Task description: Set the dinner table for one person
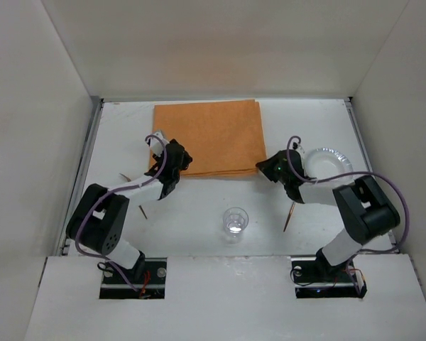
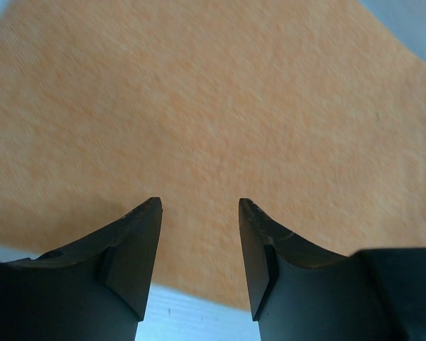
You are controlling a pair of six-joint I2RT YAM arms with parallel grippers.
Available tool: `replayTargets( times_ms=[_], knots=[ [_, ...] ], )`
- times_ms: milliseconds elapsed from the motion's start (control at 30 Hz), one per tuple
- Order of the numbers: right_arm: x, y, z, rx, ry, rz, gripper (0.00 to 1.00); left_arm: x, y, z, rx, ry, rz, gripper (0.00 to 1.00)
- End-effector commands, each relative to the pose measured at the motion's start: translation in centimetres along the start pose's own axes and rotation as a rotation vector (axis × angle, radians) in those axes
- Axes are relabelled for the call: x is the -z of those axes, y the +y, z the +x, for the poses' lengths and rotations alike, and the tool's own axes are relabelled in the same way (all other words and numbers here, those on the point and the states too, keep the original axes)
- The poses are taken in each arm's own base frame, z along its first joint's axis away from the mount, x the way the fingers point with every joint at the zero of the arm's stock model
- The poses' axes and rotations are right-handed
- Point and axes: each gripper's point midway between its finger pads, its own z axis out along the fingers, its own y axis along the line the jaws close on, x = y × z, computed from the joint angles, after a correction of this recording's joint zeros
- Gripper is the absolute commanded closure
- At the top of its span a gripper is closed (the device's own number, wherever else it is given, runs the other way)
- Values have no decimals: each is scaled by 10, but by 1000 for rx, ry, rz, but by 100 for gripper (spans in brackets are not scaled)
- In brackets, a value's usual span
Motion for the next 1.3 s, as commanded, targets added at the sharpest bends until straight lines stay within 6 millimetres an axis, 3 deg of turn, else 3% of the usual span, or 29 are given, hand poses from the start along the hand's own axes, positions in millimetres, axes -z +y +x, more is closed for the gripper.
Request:
replayTargets(
  times_ms=[0,167,333,400,533,600,733,833,967,1067,1167,1267],
  knots=[
    [24,-7,-22,42,-92,-10,90,-11,1,-21,-23,-63,-31,55],
    [56,-34,-21,95,-116,55,90,-14,24,9,-64,7,-83,55],
    [70,-53,-11,111,-91,101,89,-2,53,35,-93,53,-140,56],
    [76,-56,-11,112,-98,105,82,6,62,40,-90,61,-153,56],
    [83,-48,-20,134,-121,92,49,22,73,39,-93,38,-169,57],
    [88,-42,-30,148,-154,88,43,30,68,30,-100,13,-153,57],
    [97,-19,-54,217,-244,70,37,48,41,5,-128,-56,-78,58],
    [89,16,-51,323,-218,18,46,52,15,-2,-139,-63,-14,58],
    [56,62,-18,442,-85,-75,76,40,-10,7,-141,-28,51,58],
    [35,82,2,418,-2,-148,84,31,-15,17,-118,8,69,58],
    [16,88,27,376,96,-205,84,22,-3,25,-110,28,41,58],
    [0,61,53,276,195,-157,84,15,20,34,-105,59,-12,58]
  ],
)
